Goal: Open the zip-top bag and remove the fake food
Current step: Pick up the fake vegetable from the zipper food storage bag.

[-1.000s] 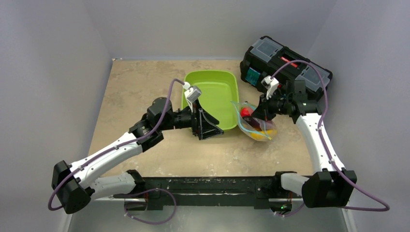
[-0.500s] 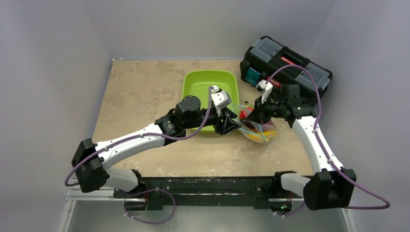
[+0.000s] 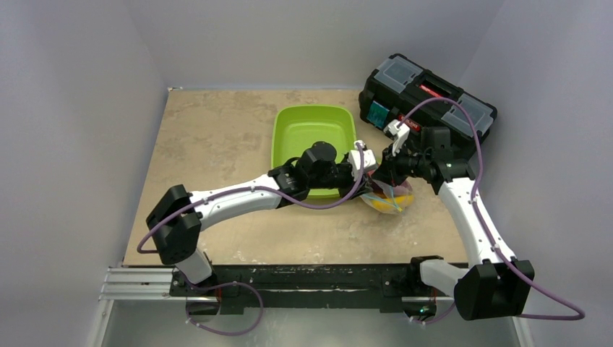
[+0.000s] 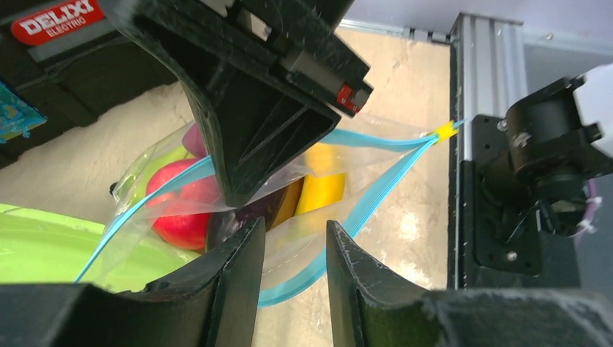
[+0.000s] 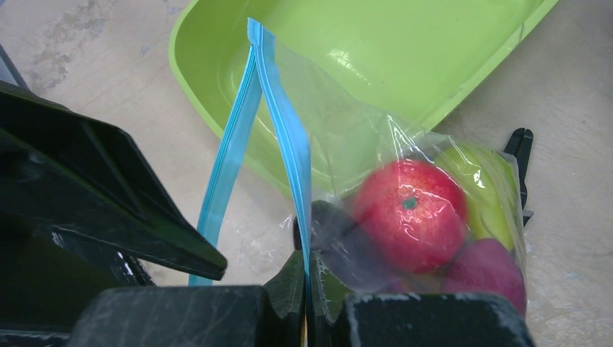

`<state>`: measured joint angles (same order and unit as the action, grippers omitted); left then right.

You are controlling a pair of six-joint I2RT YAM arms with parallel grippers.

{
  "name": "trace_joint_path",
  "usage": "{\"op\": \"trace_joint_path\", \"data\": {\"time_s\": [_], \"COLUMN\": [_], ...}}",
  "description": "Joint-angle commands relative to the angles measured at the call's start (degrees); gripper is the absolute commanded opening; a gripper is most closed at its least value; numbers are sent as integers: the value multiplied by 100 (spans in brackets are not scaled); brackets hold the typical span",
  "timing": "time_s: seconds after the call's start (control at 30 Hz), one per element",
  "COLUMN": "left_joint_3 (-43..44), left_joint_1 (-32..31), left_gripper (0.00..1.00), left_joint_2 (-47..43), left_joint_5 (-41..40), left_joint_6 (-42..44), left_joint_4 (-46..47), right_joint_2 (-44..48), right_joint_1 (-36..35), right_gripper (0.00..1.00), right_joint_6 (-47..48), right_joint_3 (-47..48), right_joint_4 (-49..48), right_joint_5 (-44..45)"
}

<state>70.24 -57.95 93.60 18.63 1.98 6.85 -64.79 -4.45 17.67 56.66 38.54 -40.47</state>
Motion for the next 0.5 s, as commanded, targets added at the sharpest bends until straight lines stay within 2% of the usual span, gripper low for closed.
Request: {"op": "trace_joint_path", "data": {"time_s": [0.0, 0.27, 0.47], "left_joint_3": [386, 451, 333], "left_joint_1": [-32, -39, -59], "left_gripper": [36, 40, 47], "left_joint_2": [241, 666, 830], "left_joint_5": [54, -132, -643], "left_joint_6": [670, 1300, 1830], "left_joint_4": [-193, -172, 124], "right_joint_2": [50, -1, -35], "right_joint_1": [30, 24, 25], "right_gripper": [0, 0, 0], "right_joint_6": [306, 468, 396], "right_joint_3": [281, 328, 401], "right_joint_4": [52, 170, 146], "right_joint_5": [-59, -245, -259]}}
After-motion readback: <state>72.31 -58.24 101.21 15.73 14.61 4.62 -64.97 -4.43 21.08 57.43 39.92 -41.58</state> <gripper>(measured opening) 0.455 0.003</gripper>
